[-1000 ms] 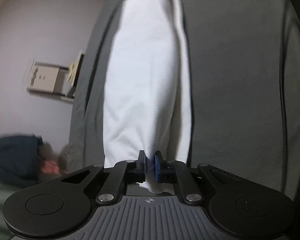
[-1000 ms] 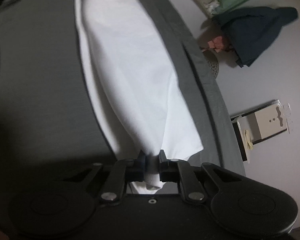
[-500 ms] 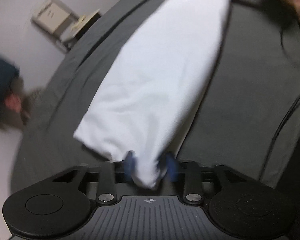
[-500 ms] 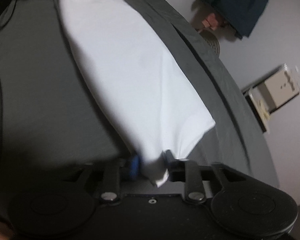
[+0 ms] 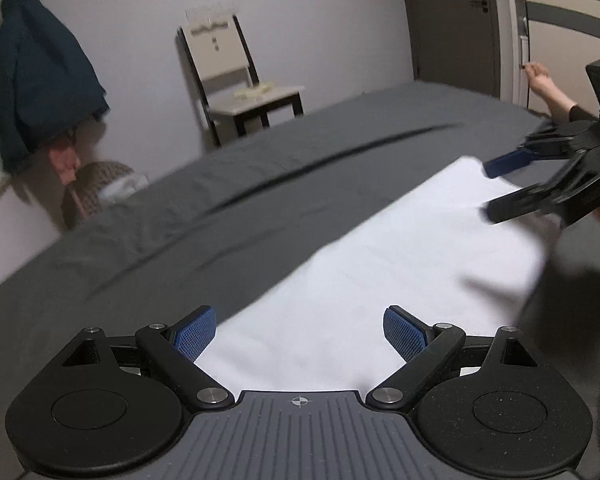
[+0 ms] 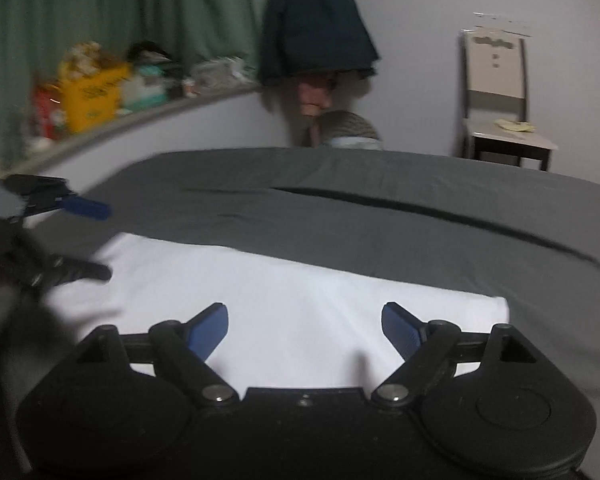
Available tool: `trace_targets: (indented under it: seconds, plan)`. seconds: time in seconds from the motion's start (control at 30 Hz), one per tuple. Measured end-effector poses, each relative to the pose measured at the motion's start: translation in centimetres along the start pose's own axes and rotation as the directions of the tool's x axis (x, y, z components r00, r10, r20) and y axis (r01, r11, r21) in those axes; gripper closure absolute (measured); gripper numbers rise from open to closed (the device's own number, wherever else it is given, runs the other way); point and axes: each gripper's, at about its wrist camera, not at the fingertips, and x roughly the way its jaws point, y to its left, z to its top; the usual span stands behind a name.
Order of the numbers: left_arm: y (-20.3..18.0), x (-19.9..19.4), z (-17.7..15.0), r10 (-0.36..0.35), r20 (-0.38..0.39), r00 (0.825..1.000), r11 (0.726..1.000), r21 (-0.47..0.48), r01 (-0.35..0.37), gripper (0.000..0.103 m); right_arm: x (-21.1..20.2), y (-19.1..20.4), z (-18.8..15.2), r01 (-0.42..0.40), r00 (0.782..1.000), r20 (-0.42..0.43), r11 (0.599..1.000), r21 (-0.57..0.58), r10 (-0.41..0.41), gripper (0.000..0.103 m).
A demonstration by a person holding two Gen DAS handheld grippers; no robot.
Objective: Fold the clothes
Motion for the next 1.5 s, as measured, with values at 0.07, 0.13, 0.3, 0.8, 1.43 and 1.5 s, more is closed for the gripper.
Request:
trace_targets:
  seconds: [0.07, 0.13, 0.3, 0.8, 1.43, 1.5]
  plan:
    - [0.2, 2.5, -0.8, -0.020, -0.036, 0.999, 0.999, -0.046, 0.018, 0.012, 2.3, -0.7, -0.2, 0.031, 0.999, -0.018, 0.999, 0.038, -0.030, 0.019]
    - [0.8, 3.9, -2.3, -0.040, -0.084, 0.996, 0.995, -0.091, 0.032, 0.012, 4.2, -1.9, -0.7, 0.043, 0.998, -0.058, 0.995, 0.088, -0.038, 0.019]
    - [3.3, 3.5, -5.3, -0.114, -0.054, 0.992, 0.979, -0.176, 0.103, 0.011, 3.3, -6.0, -2.2, 0.075, 0.994, -0.082, 0.996, 0.055, -0.071, 0.019]
    - [-4.2, -1.4, -0.2, -0.083, 0.179, 0.980, 0.975, -0.188, 0.117, 0.004, -2.5, -11.7, -3.8, 0.130, 0.972, -0.226, 0.939, 0.319, -0.058, 0.016]
    - [-9.1, 11.0, 1.7, 0.055, 0.130, 0.990, 0.815, -0.579, 0.030, 0.004, -2.1, -13.9, -4.9, 0.035, 0.987, -0.151, 0.846, 0.532, 0.055, 0.012]
    - [-9.8, 12.2, 1.1, 0.060, 0.113, 0.992, 0.822, -0.569, 0.014, 0.004, -2.0, -13.8, -4.9, 0.030, 0.987, -0.150, 0.848, 0.530, 0.058, 0.010]
